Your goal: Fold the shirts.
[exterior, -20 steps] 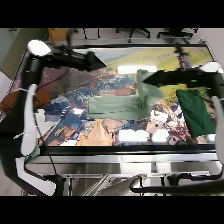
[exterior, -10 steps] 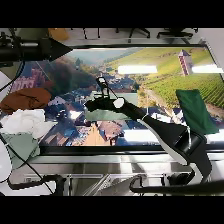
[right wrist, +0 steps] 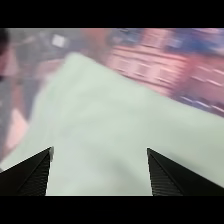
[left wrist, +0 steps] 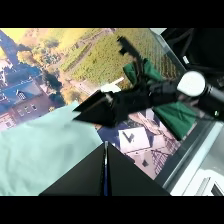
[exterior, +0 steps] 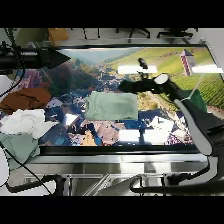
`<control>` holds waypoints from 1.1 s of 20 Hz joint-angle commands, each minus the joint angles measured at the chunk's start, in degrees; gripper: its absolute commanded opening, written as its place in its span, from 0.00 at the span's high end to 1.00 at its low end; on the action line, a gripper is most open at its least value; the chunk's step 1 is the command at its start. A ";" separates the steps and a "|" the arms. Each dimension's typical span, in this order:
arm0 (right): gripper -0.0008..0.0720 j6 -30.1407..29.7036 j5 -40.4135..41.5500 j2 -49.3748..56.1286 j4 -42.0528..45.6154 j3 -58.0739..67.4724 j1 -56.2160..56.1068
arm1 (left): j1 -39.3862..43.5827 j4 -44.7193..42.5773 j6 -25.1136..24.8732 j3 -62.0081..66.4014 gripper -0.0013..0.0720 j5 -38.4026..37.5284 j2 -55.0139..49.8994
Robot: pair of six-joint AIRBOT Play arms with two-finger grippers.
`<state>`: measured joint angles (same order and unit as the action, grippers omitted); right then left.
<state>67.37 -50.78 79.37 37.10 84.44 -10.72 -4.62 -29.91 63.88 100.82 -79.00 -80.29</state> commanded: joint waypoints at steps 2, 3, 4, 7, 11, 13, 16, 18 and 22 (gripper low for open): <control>0.08 9.18 -14.51 1.11 8.37 -0.15 12.44 | -0.07 -0.04 -0.50 -0.24 0.96 -2.49 0.09; 0.08 9.16 -15.12 2.16 8.37 -0.15 12.92 | -0.07 -0.02 -0.48 -0.24 0.96 -2.47 0.09; 0.08 9.16 -15.37 3.41 8.37 -0.15 12.92 | -0.07 -0.02 -0.48 -0.24 0.96 -2.47 0.09; 0.08 9.05 -15.52 7.91 8.31 -0.15 11.17 | -0.04 -0.02 -0.44 -0.24 0.96 -2.49 0.09; 0.08 7.19 -15.45 12.35 7.23 -0.15 7.58 | 0.07 -0.04 -0.46 -0.26 0.96 -2.56 0.09; 0.08 5.42 -14.60 13.29 5.29 -0.15 5.99 | 0.04 -0.04 -0.46 -0.26 0.96 -2.51 0.09; 0.10 2.25 -12.50 14.12 -0.87 -0.15 4.68 | 0.07 -0.07 -0.46 -0.26 0.96 -2.51 0.09; 0.49 -1.90 -12.74 14.99 -7.58 -0.15 4.52 | 0.07 -0.07 -0.44 -0.26 0.96 -2.51 0.09; 0.95 -5.97 -13.73 15.21 -13.22 -0.02 4.74 | 0.07 -0.04 -0.42 -0.26 0.96 -2.93 0.09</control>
<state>64.97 -63.99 94.54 30.65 84.18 -5.98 -4.60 -29.95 63.40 100.57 -81.60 -80.23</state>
